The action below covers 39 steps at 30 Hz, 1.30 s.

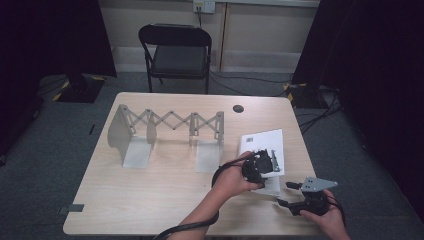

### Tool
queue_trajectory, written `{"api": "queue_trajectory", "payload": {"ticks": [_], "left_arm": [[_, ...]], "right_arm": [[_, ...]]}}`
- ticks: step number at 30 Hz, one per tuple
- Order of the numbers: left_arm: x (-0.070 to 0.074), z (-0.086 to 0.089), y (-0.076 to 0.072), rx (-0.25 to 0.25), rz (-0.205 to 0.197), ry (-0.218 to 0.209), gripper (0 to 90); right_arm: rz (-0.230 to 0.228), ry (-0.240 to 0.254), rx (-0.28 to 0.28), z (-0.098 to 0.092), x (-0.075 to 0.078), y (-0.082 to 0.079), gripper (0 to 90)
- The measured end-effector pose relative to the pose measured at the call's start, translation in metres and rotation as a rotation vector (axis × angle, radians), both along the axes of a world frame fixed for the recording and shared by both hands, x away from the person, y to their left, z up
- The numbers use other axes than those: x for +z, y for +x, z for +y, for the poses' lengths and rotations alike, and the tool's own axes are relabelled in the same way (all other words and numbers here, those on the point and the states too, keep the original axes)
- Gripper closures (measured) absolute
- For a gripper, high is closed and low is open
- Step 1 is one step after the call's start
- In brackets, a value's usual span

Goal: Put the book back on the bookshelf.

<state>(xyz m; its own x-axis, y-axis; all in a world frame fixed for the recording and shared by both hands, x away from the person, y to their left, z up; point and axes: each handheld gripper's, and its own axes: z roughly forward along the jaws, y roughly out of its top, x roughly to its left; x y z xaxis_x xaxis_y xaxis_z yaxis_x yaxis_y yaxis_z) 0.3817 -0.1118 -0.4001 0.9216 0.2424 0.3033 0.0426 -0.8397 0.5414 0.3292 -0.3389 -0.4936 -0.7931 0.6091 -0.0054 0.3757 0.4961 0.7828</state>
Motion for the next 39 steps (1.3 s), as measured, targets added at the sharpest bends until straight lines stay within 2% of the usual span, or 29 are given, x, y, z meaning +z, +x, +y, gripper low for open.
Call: {"api": "queue_trajectory", "payload": {"ticks": [2,7,13,18,22,23,26,28,30,34,36,37,39], "left_arm": [[0.002,0.000,0.002,0.008,0.011,-0.010,43.2],[0.010,0.000,0.007,0.010,0.038,0.005,44.4],[0.014,-0.002,0.009,0.009,0.056,0.020,44.3],[0.014,-0.002,0.009,0.002,0.055,0.037,44.3],[0.013,-0.002,0.008,0.009,0.055,0.031,44.1],[0.013,-0.002,0.008,0.005,0.056,0.043,44.2],[0.013,-0.004,0.006,0.008,0.052,0.049,44.6],[0.016,-0.003,0.006,-0.007,0.051,0.060,45.2],[0.017,-0.002,0.006,-0.004,0.065,0.050,45.8],[0.017,-0.002,0.004,-0.016,0.092,0.048,47.8],[0.015,-0.003,0.002,-0.019,0.085,0.063,47.6],[0.015,-0.004,0.002,-0.022,0.082,0.068,47.5],[0.016,-0.002,0.003,-0.023,0.087,0.060,47.1]], "right_arm": [[-0.010,-0.018,0.003,0.001,-0.001,0.000,25.2],[-0.027,-0.065,0.009,0.004,-0.003,0.001,25.2],[-0.044,-0.074,-0.021,0.005,-0.004,0.006,25.2],[-0.094,-0.097,-0.047,0.008,-0.004,0.013,25.7],[-0.137,-0.117,-0.038,0.012,-0.003,0.017,26.7],[-0.144,-0.121,-0.035,0.013,-0.003,0.017,27.1],[-0.203,-0.129,-0.016,0.014,0.002,0.015,27.6],[-0.242,-0.136,-0.001,0.015,0.005,0.013,28.0],[-0.264,-0.146,0.016,0.016,0.006,0.012,28.4],[-0.331,-0.199,0.057,0.020,0.010,0.009,33.0],[-0.349,-0.226,0.103,0.022,0.011,0.008,39.5],[-0.372,-0.245,0.123,0.023,0.012,0.007,42.2],[-0.389,-0.266,0.166,0.025,0.016,0.004,52.1]]}}
